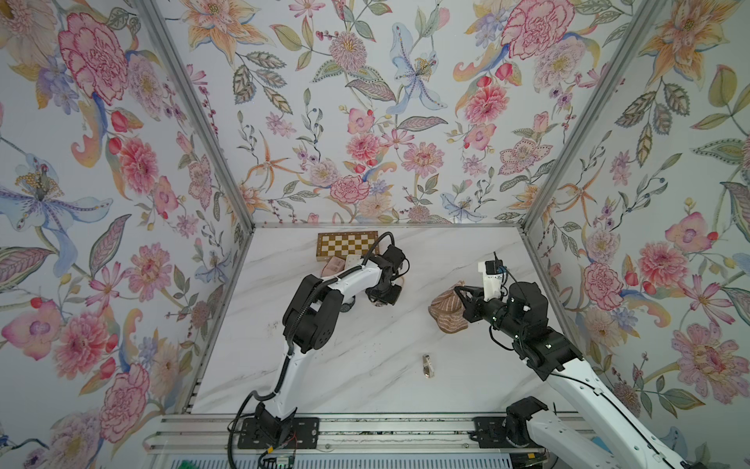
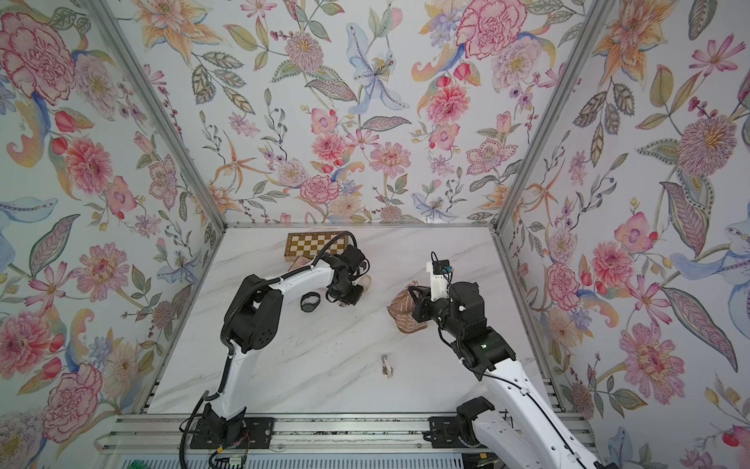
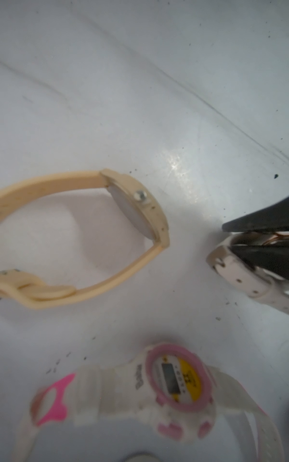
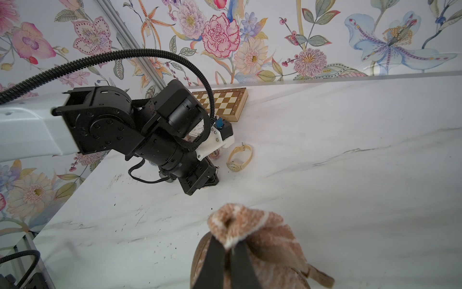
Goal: Wipe the watch dial
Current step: Place the watch at the center of the board.
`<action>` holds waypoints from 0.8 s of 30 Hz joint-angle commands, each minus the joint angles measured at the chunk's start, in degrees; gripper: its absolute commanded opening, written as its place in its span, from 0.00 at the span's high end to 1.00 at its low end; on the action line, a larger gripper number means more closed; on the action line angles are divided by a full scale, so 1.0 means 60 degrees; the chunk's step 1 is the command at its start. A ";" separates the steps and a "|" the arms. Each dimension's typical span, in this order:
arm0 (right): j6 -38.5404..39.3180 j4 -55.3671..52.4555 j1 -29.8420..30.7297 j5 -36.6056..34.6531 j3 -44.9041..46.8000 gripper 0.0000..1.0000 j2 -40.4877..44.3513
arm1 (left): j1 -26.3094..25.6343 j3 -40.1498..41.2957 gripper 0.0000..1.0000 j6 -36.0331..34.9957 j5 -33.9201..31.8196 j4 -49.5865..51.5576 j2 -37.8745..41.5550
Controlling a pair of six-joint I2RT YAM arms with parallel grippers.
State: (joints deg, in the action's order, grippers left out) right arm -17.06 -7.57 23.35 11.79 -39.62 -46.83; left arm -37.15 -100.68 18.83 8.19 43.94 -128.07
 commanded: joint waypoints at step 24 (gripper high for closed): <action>0.0005 0.0371 -0.0065 0.0392 0.0157 1.00 0.0126 | 0.0273 -0.0339 1.00 -0.0741 0.2218 0.0806 0.0222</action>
State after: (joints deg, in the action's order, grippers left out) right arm -17.12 -7.42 23.35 13.13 -39.18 -46.83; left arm -36.03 -101.47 16.08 16.75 46.37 -128.07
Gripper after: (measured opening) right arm 0.049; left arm 0.047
